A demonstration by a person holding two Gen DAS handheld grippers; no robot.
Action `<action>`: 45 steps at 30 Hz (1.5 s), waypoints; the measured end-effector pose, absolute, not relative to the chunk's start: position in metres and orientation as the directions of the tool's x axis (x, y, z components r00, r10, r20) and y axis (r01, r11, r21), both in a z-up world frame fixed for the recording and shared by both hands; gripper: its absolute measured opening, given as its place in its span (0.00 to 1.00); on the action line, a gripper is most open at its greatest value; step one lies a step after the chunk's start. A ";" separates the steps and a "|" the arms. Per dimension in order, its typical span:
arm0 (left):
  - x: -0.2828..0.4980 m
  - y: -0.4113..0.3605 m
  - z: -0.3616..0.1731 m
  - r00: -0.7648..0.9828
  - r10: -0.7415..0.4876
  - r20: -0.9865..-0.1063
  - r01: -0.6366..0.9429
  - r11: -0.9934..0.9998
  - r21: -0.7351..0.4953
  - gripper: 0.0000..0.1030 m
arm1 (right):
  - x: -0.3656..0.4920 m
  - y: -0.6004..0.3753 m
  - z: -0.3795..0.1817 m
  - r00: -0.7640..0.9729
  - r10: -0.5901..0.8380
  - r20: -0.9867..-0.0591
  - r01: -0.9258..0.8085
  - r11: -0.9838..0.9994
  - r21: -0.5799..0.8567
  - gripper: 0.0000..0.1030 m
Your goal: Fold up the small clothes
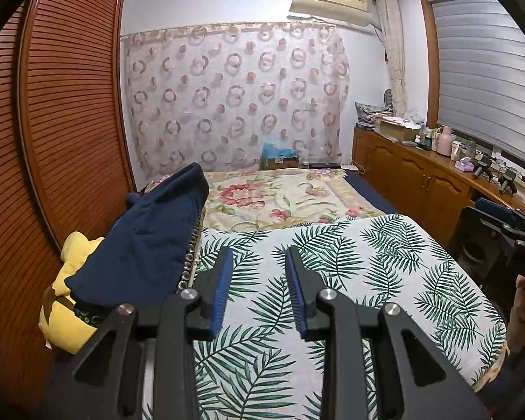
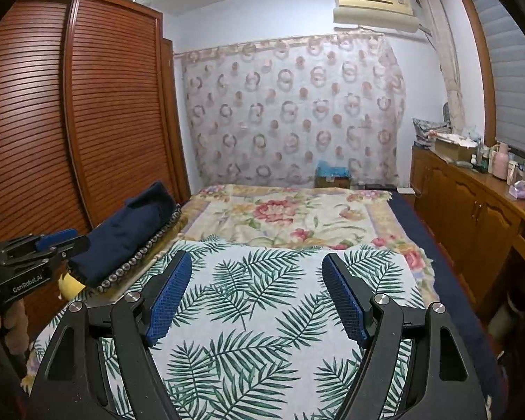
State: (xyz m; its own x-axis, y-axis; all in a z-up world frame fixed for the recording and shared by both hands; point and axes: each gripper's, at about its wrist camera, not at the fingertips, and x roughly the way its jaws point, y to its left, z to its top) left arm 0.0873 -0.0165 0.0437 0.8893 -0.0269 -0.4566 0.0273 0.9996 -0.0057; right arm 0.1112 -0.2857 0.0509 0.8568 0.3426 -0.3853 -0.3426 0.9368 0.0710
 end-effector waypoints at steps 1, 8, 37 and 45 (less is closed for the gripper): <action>0.088 -0.016 0.044 0.890 -0.029 -0.456 0.029 1.000 -0.007 0.28 | 0.112 -0.286 0.051 0.857 0.342 -0.386 -0.342 0.937 0.072 0.77; 0.086 -0.015 0.045 0.892 -0.029 -0.451 0.027 1.000 -0.010 0.28 | 0.111 -0.287 0.052 0.857 0.341 -0.386 -0.341 0.937 0.071 0.77; 0.083 -0.013 0.048 0.896 -0.026 -0.444 0.025 1.000 -0.009 0.28 | 0.111 -0.291 0.051 0.857 0.339 -0.387 -0.338 0.938 0.074 0.77; 0.082 -0.012 0.049 0.896 -0.026 -0.443 0.024 1.000 -0.009 0.28 | 0.112 -0.292 0.052 0.858 0.338 -0.387 -0.336 0.939 0.075 0.77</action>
